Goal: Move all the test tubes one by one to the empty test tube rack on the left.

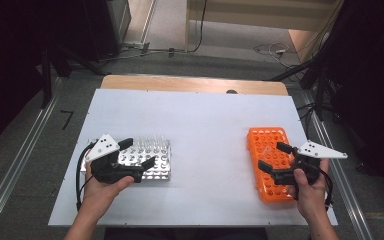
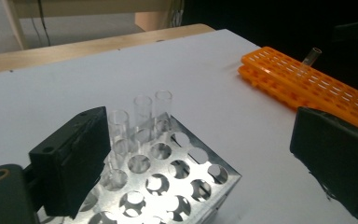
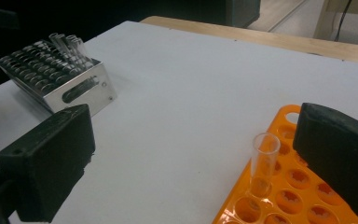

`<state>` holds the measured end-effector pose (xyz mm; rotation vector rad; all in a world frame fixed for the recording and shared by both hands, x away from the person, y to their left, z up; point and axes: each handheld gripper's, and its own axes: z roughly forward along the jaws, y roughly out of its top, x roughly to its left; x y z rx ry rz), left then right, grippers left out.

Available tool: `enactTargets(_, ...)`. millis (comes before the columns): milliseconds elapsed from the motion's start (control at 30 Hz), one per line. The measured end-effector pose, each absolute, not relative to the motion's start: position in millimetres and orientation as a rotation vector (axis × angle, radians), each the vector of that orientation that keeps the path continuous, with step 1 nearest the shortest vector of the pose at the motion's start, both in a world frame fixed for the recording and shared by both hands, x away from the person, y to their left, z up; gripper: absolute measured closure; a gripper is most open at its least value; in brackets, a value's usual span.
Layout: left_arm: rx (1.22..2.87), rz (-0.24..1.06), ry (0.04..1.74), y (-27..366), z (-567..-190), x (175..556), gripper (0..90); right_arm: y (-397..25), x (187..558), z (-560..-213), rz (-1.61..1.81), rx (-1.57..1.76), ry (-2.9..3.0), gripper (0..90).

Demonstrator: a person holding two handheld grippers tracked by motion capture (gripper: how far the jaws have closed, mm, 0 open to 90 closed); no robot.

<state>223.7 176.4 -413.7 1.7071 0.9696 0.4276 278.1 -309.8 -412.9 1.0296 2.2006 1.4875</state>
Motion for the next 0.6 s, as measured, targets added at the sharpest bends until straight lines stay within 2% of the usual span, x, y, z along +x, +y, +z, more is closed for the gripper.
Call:
enactTargets(133,1.708,0.399,0.952,170,-417,220,0.3,-312,284,-417,1.480,1.059,2.197,0.0)
enactTargets(500,1.716,0.388,0.915,164,-420,216,0.0,-317,302,-435,1.426,1.133,2.232,0.2)
enactTargets(600,1.720,0.386,0.920,163,-422,216,0.0,-318,305,-441,1.401,1.155,2.245,6.3)
